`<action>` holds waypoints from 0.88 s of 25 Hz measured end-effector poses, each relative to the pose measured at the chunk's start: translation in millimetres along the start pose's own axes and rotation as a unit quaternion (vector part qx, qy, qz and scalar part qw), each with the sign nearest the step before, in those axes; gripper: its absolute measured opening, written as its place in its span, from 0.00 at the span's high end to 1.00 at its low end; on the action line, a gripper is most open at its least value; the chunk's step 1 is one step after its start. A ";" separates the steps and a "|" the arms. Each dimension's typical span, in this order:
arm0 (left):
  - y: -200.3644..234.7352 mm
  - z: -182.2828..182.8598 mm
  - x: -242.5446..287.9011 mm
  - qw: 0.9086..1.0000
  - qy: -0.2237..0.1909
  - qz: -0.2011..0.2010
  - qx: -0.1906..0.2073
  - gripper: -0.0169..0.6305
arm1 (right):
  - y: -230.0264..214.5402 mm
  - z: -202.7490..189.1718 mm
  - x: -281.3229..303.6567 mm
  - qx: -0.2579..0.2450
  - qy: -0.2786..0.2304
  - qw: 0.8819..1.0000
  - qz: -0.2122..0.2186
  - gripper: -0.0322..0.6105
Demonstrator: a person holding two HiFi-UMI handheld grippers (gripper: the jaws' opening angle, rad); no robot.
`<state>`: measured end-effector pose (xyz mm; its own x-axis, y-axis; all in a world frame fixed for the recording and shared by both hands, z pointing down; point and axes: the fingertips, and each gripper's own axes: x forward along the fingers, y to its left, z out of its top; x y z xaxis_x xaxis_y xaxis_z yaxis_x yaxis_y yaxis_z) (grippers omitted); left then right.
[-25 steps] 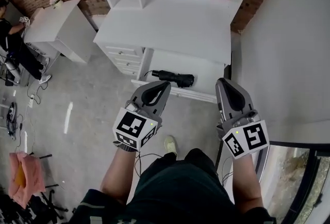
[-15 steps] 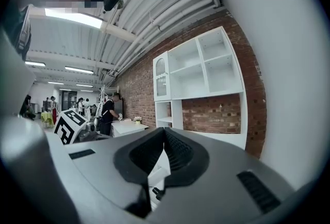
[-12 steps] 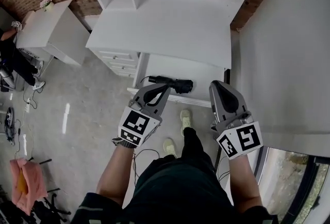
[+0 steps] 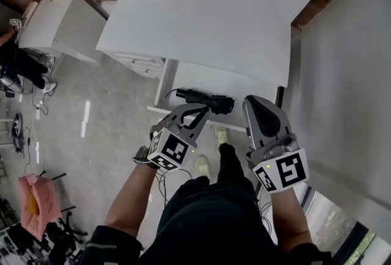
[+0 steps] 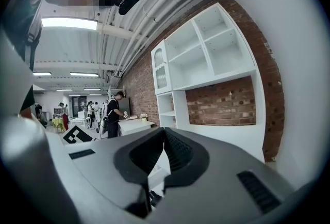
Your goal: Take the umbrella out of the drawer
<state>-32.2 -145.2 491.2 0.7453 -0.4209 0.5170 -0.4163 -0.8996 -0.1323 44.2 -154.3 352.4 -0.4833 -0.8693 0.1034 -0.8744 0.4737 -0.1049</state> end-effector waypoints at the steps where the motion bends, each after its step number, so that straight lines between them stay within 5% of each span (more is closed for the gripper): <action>1: 2.3 -6.5 11.0 1.000 0.012 -0.007 0.007 0.96 | -6.6 -5.8 8.3 0.003 0.005 1.000 0.005 0.94; 14: 18.8 -115.2 124.2 0.985 0.152 -0.067 0.045 0.96 | -78.5 -105.6 78.3 0.039 0.066 0.996 0.049 0.94; 22: 4.3 -175.9 161.4 0.960 0.222 -0.139 0.099 0.95 | -98.9 -140.3 92.6 0.062 0.089 0.992 0.059 0.94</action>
<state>-5.3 -196.5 722.9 0.4997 -0.1100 0.8592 -0.0929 -0.9930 -0.0731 79.9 -261.8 511.1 -0.5919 -0.7647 0.2548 -0.8045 0.5406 -0.2462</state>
